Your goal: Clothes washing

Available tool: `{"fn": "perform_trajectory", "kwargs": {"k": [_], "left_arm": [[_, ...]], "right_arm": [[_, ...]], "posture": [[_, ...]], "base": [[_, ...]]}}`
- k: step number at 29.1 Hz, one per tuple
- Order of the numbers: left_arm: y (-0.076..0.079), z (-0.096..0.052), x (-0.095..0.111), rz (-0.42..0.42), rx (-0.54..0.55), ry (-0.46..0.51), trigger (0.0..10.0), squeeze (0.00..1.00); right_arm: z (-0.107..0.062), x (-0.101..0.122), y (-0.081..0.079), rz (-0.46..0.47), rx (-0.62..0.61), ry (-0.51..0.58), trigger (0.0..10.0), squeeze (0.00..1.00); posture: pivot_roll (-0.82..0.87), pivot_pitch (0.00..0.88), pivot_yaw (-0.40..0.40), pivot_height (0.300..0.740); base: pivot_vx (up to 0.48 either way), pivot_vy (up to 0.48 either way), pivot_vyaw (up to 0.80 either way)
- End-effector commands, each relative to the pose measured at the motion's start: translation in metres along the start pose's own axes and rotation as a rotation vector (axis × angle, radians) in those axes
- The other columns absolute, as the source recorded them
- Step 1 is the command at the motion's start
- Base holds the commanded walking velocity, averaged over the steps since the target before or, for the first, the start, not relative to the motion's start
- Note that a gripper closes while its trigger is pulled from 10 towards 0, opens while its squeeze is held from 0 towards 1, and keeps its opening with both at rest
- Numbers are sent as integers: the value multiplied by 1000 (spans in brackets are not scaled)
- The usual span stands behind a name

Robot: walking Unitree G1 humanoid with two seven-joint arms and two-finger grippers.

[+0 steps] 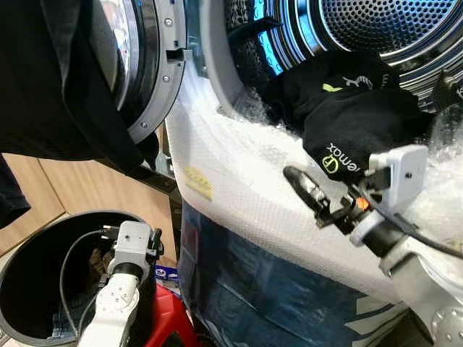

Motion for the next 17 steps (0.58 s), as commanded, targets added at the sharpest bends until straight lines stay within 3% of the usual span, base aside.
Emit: {"fn": "perform_trajectory", "kwargs": {"k": [1, 7, 16, 17], "left_arm": [[1, 1, 7, -4, -5, 26, 10000, 0], [5, 1, 9, -6, -14, 32, 10000, 0], [1, 1, 8, -13, 5, 27, 10000, 0], [1, 1, 8, -13, 5, 26, 10000, 0]], "right_arm": [[-6, 0, -6, -2, 35, 4, 10000, 0], [-7, 5, -15, -26, 104, 40, 10000, 0], [12, 12, -22, -75, 115, 95, 9961, 0], [13, 12, -24, -84, 123, 95, 7490, 0]], "posture": [[-23, 0, -27, 740], [-17, 0, -31, 740], [2, 0, -35, 740], [-1, 0, -31, 740]], "base": [[0, 0, 0], [0, 0, 0], [0, 0, 0], [0, 0, 0]]}}
Point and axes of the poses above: a point about 5 cm out from each wrist's last joint towards the gripper, its own z axis pointing out of the wrist towards the gripper, its own x axis along the axis of the wrist's last joint, y = z × x, the point moved 4 cm from there along z, pointing out of the wrist towards the gripper, and after that the axes turned 14 degrees about z, right-handed, at the moved point
